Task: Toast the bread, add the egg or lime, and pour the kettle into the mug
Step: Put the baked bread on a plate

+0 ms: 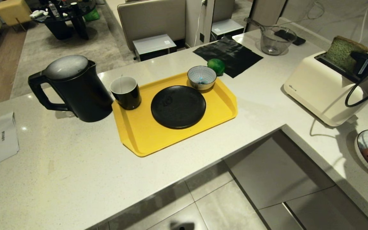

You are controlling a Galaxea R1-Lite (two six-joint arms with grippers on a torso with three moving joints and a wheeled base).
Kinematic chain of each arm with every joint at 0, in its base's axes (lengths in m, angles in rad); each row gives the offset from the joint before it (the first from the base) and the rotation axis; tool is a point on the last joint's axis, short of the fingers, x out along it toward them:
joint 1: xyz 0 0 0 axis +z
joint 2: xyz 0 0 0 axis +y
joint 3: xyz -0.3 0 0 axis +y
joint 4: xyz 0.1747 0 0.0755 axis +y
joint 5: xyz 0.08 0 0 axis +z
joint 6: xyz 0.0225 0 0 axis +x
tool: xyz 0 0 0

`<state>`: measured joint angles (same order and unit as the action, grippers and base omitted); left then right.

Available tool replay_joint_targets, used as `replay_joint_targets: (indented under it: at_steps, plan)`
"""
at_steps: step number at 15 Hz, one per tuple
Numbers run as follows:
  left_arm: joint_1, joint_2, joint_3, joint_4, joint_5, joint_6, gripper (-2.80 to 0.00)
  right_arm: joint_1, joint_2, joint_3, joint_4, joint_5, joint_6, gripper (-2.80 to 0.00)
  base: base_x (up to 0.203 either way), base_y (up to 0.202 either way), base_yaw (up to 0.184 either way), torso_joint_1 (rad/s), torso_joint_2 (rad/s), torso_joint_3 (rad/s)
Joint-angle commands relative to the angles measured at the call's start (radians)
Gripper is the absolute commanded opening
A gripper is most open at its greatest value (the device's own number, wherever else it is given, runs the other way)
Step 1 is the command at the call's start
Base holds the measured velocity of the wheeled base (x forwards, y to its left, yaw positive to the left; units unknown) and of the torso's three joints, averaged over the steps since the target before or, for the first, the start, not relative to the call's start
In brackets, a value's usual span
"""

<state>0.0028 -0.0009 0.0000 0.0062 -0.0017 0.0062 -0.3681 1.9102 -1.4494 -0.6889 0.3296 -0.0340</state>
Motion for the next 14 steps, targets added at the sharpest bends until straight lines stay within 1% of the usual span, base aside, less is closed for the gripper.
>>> replay_joint_targets:
  at_steps: [1,7,14]
  plan:
    - [0.000,0.001,0.000,0.000,0.000,0.000,-2.80,0.000,0.001,-0.005,-0.004,0.002,-0.001,-2.80,0.000,0.000,0.000,0.000,0.00,0.000]
    - [0.000,0.001,0.000,0.000,0.000,0.000,-2.80,0.000,-0.024,-0.012,0.011,0.006,0.006,-2.80,0.000,0.000,0.000,0.000,0.00,0.000]
    - [0.000,0.001,0.000,0.000,0.000,0.000,-2.80,0.005,-0.189,0.035,0.013,0.003,0.017,-2.80,0.000,0.000,0.000,0.000,0.00,0.000]
